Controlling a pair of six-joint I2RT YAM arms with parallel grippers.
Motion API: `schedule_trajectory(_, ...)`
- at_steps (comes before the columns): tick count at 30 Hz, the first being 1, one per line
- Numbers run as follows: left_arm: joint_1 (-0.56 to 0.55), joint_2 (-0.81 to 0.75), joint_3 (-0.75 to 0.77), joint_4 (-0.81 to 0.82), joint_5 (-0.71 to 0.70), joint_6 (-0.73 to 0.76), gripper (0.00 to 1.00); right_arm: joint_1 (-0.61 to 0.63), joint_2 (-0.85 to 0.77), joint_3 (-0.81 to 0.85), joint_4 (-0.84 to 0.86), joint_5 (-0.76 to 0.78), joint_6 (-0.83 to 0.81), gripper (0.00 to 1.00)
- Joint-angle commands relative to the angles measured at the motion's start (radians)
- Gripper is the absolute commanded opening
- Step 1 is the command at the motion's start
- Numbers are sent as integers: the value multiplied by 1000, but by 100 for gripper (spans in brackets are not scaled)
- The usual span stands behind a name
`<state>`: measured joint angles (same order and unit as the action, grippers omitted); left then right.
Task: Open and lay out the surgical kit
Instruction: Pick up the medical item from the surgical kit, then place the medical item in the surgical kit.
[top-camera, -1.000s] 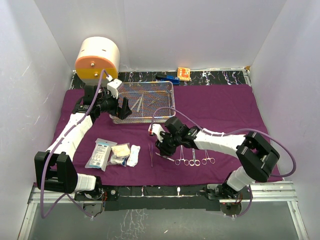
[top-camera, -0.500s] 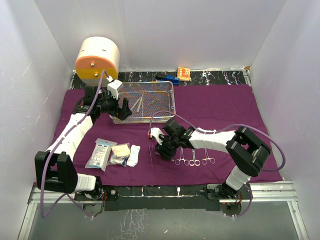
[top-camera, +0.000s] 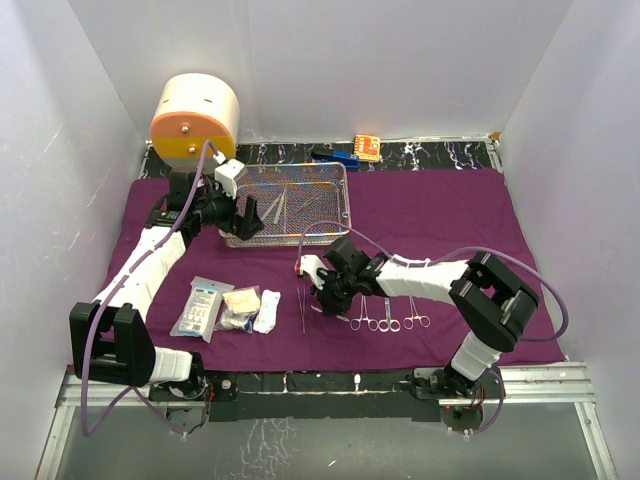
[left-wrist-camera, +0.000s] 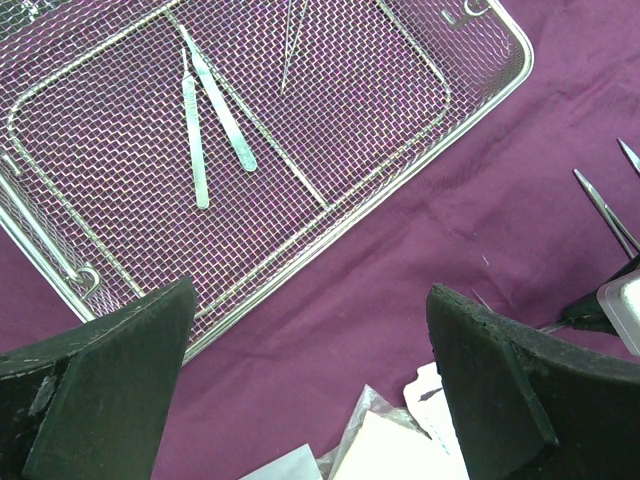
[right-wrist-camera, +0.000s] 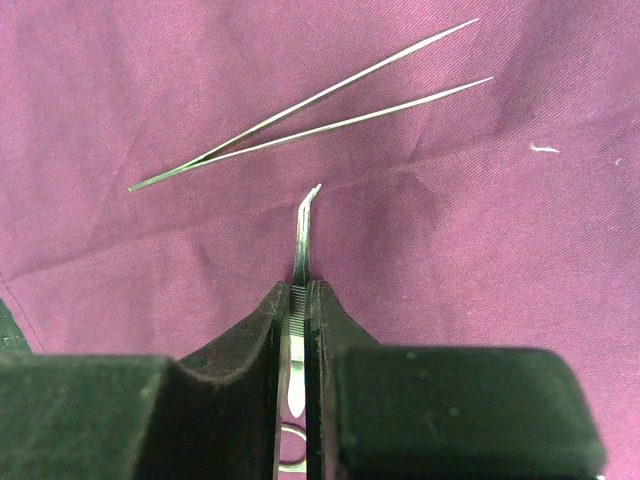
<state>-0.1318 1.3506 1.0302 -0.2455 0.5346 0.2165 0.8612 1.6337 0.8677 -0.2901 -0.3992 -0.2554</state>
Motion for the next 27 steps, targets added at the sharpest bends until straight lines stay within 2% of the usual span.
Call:
schedule_trajectory(1, 8, -11, 3, 7, 4, -2, 98, -1, -16, 36, -3, -4, 4, 2)
schedule_trajectory(7, 10, 1, 22, -11, -34, -34, 99, -8, -52, 71, -8, -8, -8, 0)
schedule_trajectory(10, 12, 7, 28, -35, -9, -42, 99, -41, -88, 108, -9, -47, -12, 0)
schedule_trajectory(13, 15, 1, 27, -39, 82, -54, 99, -114, -110, 160, -6, -163, -7, 0)
schedule_trajectory(17, 16, -10, 12, 8, 251, -122, 98, -219, -136, 202, 85, -297, 83, 0)
schedule_trajectory(19, 14, -16, -7, 73, 296, -250, 95, -223, -147, 218, 132, -221, 136, 0)
schedule_trajectory(23, 4, 2, -14, 205, 297, -544, 85, -215, -141, 266, 158, 11, 148, 0)
schedule_trajectory(27, -66, 82, 63, 216, 287, -654, 79, -213, -145, 297, 180, 118, 167, 0)
